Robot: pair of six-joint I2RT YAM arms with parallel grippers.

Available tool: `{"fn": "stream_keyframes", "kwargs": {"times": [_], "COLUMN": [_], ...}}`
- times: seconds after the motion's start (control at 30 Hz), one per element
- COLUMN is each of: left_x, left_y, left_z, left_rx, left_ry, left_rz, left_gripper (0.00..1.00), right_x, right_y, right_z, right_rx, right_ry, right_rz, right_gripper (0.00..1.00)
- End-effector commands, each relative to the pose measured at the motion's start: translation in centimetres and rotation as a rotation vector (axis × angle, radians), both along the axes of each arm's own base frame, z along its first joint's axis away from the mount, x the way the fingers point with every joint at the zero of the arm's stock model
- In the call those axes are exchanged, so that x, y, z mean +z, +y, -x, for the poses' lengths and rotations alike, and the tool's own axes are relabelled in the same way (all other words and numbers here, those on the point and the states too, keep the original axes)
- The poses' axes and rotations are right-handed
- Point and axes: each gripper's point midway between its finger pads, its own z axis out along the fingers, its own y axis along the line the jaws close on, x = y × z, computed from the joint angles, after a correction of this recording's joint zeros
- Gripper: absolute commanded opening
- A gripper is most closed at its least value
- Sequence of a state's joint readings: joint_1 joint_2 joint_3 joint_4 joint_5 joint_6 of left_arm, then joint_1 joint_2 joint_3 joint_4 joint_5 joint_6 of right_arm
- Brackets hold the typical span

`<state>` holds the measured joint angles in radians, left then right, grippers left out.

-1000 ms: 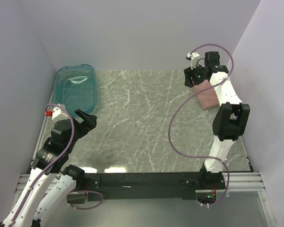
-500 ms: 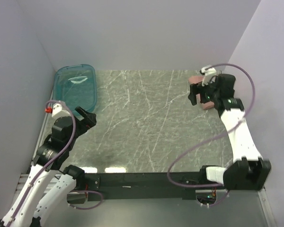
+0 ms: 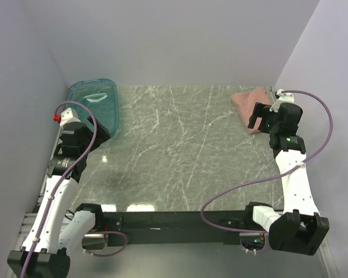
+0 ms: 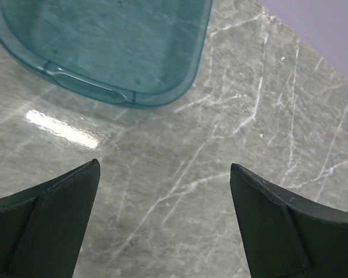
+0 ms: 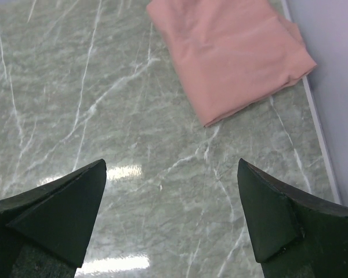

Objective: Fold and stack the t-shirts

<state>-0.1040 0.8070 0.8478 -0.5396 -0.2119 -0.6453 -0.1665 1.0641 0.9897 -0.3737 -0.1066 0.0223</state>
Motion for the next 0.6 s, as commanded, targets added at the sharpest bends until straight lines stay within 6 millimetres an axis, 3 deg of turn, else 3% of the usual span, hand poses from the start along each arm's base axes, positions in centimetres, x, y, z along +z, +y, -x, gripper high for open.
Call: {"fn": "stream_keyframes", "kwargs": {"times": [0.0,0.3,0.57], "left_x": [2.5,1.0,1.5], "left_y": [0.2,1.0,0.9], "left_z": [-0.6,0.1,-0.1], "left_rx": [-0.059,-0.044,-0.056], "left_ry": [-0.078,-0.058,-0.08], "left_rz": [-0.029,-0.062,-0.067], "left_gripper": [0.99,0.99,0.99], "right_x": [2.6,3.4,3.5], "right_y": [-1.0,-0.8,-0.8], "right_z": [-0.4,-0.6,-0.5], "right_rx": [-0.097,-0.072,-0.072], "right_ry": [-0.1,-0.097,-0.092], "right_rz": [-0.033,-0.021,-0.018], "right_gripper": [1.0,1.0,1.0]}}
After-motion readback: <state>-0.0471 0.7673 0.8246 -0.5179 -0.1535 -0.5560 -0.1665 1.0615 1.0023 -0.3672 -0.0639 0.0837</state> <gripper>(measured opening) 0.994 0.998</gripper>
